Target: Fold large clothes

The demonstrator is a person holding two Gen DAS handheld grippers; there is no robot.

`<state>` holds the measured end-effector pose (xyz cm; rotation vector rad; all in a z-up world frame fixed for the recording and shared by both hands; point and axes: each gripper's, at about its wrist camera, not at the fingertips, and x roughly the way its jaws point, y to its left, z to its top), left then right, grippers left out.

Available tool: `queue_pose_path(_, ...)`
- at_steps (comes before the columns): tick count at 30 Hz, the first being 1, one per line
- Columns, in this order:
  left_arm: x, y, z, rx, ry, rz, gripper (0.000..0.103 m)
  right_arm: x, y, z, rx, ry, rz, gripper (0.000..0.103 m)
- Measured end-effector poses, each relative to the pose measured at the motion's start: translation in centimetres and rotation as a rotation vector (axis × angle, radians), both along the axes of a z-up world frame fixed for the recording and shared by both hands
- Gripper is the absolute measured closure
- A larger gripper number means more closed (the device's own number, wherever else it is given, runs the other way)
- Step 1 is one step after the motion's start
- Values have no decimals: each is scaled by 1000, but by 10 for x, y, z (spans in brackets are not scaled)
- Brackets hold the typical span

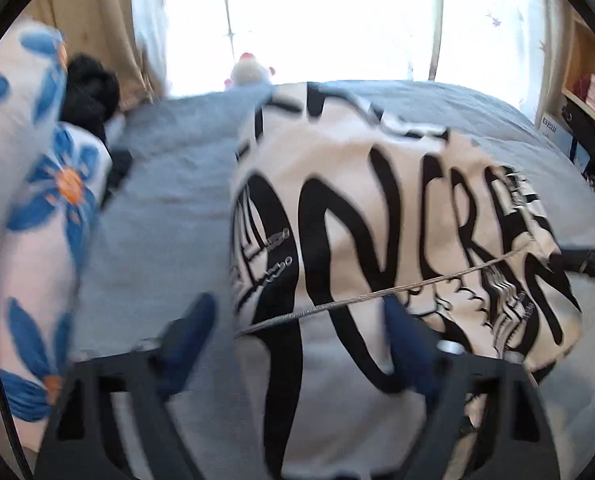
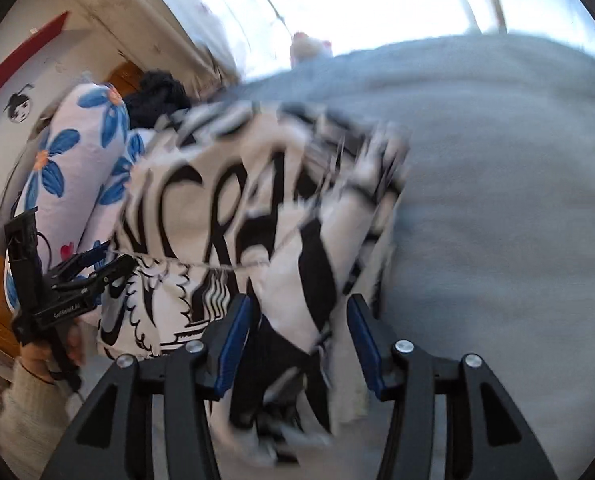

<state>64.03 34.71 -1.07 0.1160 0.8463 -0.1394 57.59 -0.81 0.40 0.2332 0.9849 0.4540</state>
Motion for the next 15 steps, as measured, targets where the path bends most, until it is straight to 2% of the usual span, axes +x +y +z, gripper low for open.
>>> queue_pose_path(1,-5,1,7,12,-22,9,44,-10,-6,15,-22,-56,-12,53)
queue_pose_path(3,-13,0,18,24,-45,30,59,-17,-9,28,-28,-104,-11,53)
queue_pose_path(4,-14,-3,22,12,-40,30,74,-20,-5,36,-33,-126,-3,53)
queue_pose_path(5,-16,-7,25,-8,-33,25,82,-22,-2,39,-37,-142,0,54)
queue_pose_path(6,-17,-11,25,-18,-34,20,83,-24,4,41,-40,-156,11,59)
queue_pose_path(7,-26,-22,28,-14,-38,23,85,-22,11,40,-40,-158,19,68)
queue_pose_path(9,-29,-39,30,-6,-37,28,89,-14,28,31,-28,-127,36,79)
queue_pose_path(11,-23,-50,17,57,-20,51,92,-9,38,15,-72,-93,29,81)
queue_pose_path(12,-19,-53,7,111,-12,69,93,-4,43,4,-128,-77,10,81)
queue_pose_path(13,-18,-57,0,146,-8,83,93,-2,45,-6,-166,-69,-9,90)
queue_pose_path(15,-16,-55,-10,163,-13,107,93,3,41,-18,-185,-60,-24,103)
